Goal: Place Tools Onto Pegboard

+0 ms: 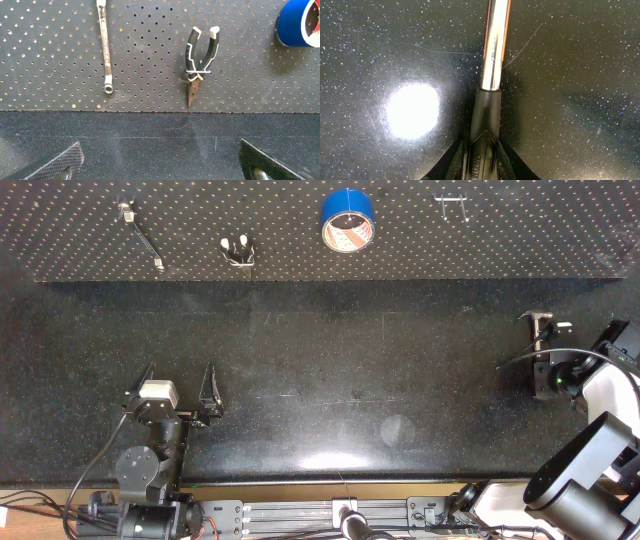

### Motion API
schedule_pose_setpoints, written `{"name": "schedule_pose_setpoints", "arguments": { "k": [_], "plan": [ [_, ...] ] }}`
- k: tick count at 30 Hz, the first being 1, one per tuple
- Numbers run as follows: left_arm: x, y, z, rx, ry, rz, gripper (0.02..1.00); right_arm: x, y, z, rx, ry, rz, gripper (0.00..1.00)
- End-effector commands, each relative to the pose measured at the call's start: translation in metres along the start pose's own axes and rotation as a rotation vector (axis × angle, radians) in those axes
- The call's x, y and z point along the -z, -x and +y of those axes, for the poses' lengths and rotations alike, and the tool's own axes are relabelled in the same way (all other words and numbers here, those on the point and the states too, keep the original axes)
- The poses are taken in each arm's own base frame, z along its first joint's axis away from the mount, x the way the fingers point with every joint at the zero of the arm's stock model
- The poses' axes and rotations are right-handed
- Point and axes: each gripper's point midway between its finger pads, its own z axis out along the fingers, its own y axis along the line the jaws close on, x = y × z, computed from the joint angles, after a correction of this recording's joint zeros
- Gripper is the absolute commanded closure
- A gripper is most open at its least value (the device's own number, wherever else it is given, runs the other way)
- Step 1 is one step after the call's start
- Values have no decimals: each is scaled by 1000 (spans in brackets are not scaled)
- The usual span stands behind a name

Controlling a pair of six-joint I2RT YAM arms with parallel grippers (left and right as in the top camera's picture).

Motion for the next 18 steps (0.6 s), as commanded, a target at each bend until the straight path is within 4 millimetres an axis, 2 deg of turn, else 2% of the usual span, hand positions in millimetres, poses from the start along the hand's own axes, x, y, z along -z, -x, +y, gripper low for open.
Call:
{"name": "schedule_pose_setpoints", "arguments": {
  "k": [1,18],
  "plan": [
    [0,0,-1,-12,-3,-1,23,-5,-5,1,-18,11,21,803],
    [0,0,-1,-12,-4,-1,23,-5,-5,1,8,12,21,814]
  ]
}}
